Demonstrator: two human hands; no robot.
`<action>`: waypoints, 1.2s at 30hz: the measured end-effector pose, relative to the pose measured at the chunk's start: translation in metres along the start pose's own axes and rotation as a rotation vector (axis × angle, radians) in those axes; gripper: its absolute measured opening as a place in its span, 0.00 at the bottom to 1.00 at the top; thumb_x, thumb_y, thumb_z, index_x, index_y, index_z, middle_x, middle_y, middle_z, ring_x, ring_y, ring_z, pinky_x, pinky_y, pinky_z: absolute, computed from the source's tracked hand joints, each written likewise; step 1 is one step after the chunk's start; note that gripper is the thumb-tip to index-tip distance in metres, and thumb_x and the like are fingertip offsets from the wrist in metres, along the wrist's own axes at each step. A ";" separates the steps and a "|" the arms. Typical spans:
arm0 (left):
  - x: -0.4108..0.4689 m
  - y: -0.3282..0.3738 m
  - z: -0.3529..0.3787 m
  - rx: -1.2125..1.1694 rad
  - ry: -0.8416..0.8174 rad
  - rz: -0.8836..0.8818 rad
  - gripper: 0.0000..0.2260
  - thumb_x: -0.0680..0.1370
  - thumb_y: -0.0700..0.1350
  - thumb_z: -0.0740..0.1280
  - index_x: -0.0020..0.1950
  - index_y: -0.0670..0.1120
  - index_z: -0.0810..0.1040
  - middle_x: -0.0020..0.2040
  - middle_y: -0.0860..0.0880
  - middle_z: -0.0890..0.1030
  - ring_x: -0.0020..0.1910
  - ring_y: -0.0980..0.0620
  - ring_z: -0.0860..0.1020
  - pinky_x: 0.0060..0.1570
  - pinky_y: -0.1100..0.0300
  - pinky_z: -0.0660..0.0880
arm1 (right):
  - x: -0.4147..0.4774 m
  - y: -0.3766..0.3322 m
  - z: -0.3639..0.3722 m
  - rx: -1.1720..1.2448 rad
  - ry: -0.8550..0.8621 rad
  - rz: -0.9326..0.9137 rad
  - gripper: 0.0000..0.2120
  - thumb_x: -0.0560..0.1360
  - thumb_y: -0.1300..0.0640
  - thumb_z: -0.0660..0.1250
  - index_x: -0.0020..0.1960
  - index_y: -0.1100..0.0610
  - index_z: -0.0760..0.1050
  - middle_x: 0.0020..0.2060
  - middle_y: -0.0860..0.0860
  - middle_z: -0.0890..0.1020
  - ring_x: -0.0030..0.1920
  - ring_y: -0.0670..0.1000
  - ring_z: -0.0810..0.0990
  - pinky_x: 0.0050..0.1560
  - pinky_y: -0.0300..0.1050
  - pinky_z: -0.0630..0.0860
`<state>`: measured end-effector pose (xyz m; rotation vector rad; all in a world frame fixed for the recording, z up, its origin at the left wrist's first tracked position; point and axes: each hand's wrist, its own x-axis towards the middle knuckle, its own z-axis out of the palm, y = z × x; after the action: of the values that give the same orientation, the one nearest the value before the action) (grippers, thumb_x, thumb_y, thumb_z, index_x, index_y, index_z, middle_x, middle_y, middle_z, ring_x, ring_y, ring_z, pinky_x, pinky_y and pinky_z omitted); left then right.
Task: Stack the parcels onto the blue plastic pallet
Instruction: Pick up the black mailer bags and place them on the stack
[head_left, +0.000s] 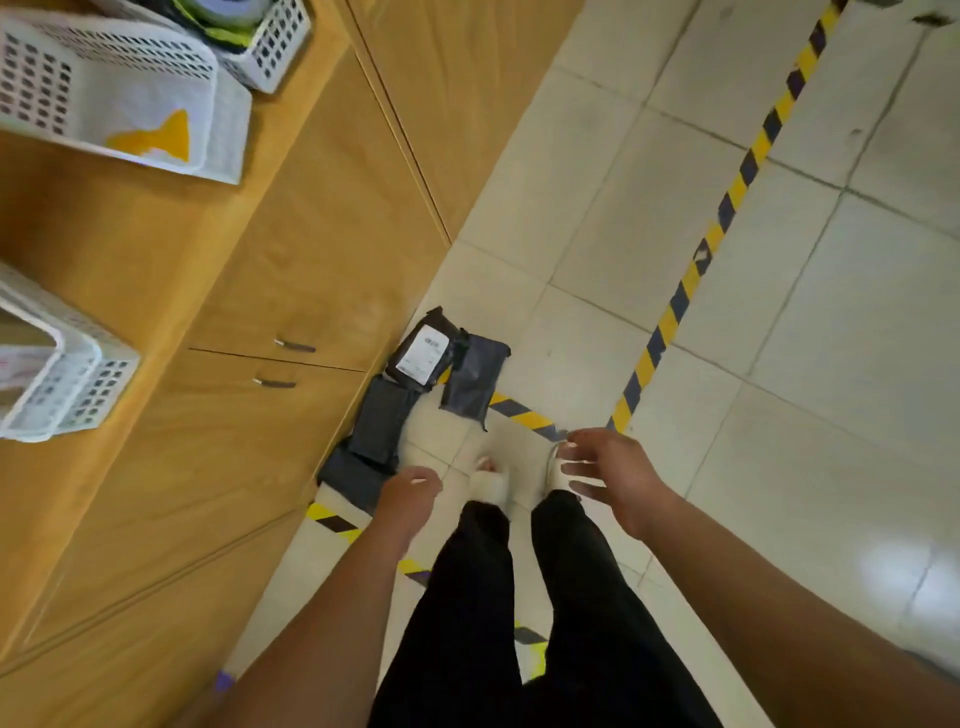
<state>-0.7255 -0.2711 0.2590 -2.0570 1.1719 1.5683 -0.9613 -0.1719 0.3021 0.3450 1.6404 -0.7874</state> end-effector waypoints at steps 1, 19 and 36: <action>0.019 0.007 0.011 0.030 -0.014 -0.005 0.07 0.79 0.42 0.64 0.56 0.46 0.80 0.54 0.43 0.79 0.48 0.47 0.76 0.43 0.58 0.72 | 0.019 -0.004 0.002 -0.002 -0.001 0.022 0.12 0.79 0.56 0.65 0.60 0.59 0.78 0.54 0.59 0.83 0.54 0.58 0.83 0.47 0.48 0.80; 0.511 0.002 0.190 0.688 0.288 0.103 0.60 0.61 0.68 0.76 0.79 0.48 0.43 0.77 0.40 0.57 0.75 0.38 0.61 0.70 0.42 0.64 | 0.455 0.045 0.014 -0.124 0.178 0.178 0.11 0.80 0.60 0.65 0.60 0.62 0.78 0.51 0.61 0.84 0.43 0.56 0.80 0.45 0.47 0.78; 0.261 0.074 0.121 -0.371 -0.269 0.038 0.41 0.68 0.50 0.78 0.73 0.63 0.58 0.68 0.51 0.73 0.63 0.46 0.76 0.60 0.46 0.76 | 0.246 -0.051 0.010 -0.050 0.048 0.203 0.09 0.83 0.63 0.58 0.59 0.64 0.74 0.41 0.57 0.80 0.35 0.53 0.81 0.32 0.42 0.79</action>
<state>-0.8421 -0.3473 -0.0034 -1.9518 0.8789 2.1355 -1.0433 -0.2643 0.0828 0.4890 1.6373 -0.5883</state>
